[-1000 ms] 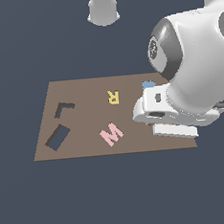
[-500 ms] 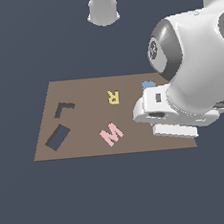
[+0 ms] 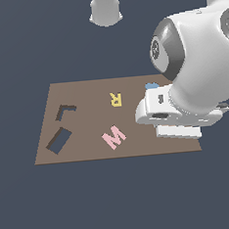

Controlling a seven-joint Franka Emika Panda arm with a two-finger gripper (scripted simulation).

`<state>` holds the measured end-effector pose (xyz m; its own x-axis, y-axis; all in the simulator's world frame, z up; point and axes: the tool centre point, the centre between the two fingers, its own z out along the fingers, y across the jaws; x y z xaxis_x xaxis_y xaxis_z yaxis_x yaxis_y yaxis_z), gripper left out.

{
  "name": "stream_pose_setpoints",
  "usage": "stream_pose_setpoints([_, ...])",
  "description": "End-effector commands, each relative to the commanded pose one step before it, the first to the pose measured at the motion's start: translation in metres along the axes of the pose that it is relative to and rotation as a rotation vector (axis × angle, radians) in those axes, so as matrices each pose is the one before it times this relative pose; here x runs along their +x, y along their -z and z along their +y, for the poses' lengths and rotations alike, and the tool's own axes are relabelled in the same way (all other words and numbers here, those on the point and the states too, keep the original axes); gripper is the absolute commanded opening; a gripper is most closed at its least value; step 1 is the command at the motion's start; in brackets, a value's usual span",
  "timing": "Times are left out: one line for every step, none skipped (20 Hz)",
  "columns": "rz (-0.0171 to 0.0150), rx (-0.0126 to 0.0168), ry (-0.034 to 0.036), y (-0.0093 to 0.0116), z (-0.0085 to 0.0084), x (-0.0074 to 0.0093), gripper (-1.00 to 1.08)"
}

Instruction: Insert a designated object into the corresponding slot on a board.

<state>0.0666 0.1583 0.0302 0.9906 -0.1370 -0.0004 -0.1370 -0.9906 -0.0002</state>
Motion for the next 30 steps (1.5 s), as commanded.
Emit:
stream_pose_setpoints([-0.00002, 0.00000, 0.02387, 0.00013, 0.00140, -0.00397, -1.00])
stream_pose_setpoints([0.00001, 0.00000, 0.01281, 0.00006, 0.00074, -0.00212, -1.00])
stream_pose_setpoints([0.00001, 0.00001, 0.01420, 0.00006, 0.00084, -0.00235, -1.00])
stream_pose_setpoints([0.00001, 0.00001, 0.01561, 0.00007, 0.00092, -0.00258, -1.00])
stream_pose_setpoints([0.00001, 0.00001, 0.01701, 0.00007, 0.00099, -0.00281, -1.00])
stream_pose_setpoints([0.00001, 0.00001, 0.01839, 0.00008, 0.00108, -0.00304, -1.00])
stream_pose_setpoints([0.00001, 0.00001, 0.01976, 0.00009, 0.00116, -0.00326, -1.00])
stream_pose_setpoints([0.00001, 0.00001, 0.02110, 0.00009, 0.00124, -0.00348, -1.00])
stream_pose_setpoints([0.00002, 0.00001, 0.02244, 0.00010, 0.00132, -0.00370, -1.00])
stream_pose_setpoints([0.00002, 0.00001, 0.02374, 0.00010, 0.00140, -0.00392, -1.00])
stream_pose_setpoints([0.00002, 0.00001, 0.02503, 0.00011, 0.00148, -0.00413, -1.00])
stream_pose_setpoints([0.00002, 0.00001, 0.02629, 0.00011, 0.00155, -0.00433, -1.00])
stream_pose_setpoints([0.00002, 0.00001, 0.02754, 0.00012, 0.00162, -0.00453, -1.00])
stream_pose_setpoints([0.00002, 0.00001, 0.02873, 0.00012, 0.00170, -0.00473, -1.00])
stream_pose_setpoints([0.00002, 0.00001, 0.02990, 0.00012, 0.00177, -0.00492, -1.00])
stream_pose_setpoints([0.00002, 0.00001, 0.03104, 0.00013, 0.00184, -0.00510, -1.00])
stream_pose_setpoints([0.00002, 0.00001, 0.03214, 0.00013, 0.00191, -0.00528, -1.00])
stream_pose_setpoints([0.00002, 0.00001, 0.03320, 0.00013, 0.00198, -0.00546, -1.00])
stream_pose_setpoints([0.00002, 0.00000, 0.03422, 0.00014, 0.00204, -0.00562, -1.00])
stream_pose_setpoints([0.00002, 0.00000, 0.03520, 0.00014, 0.00211, -0.00578, -1.00])
stream_pose_setpoints([0.00002, 0.00000, 0.03609, 0.00014, 0.00216, -0.00592, -1.00])
stream_pose_setpoints([0.00002, 0.00000, 0.03603, 0.00014, 0.00217, -0.00592, -1.00])
stream_pose_setpoints([0.00001, 0.00000, 0.03566, 0.00014, 0.00214, -0.00585, -1.00])
stream_pose_setpoints([0.00001, 0.00000, 0.03528, 0.00014, 0.00212, -0.00579, -1.00])
stream_pose_setpoints([0.00001, 0.00000, 0.03490, 0.00013, 0.00211, -0.00573, -1.00])
stream_pose_setpoints([0.00001, 0.00000, 0.03454, 0.00013, 0.00209, -0.00567, -1.00])
stream_pose_setpoints([0.00001, -0.00001, 0.03418, 0.00013, 0.00208, -0.00562, -1.00])
stream_pose_setpoints([0.00001, -0.00001, 0.03384, 0.00013, 0.00206, -0.00556, -1.00])
stream_pose_setpoints([0.00000, -0.00001, 0.03350, 0.00012, 0.00205, -0.00551, -1.00])
stream_pose_setpoints([0.00000, -0.00001, 0.03317, 0.00012, 0.00203, -0.00546, -1.00])
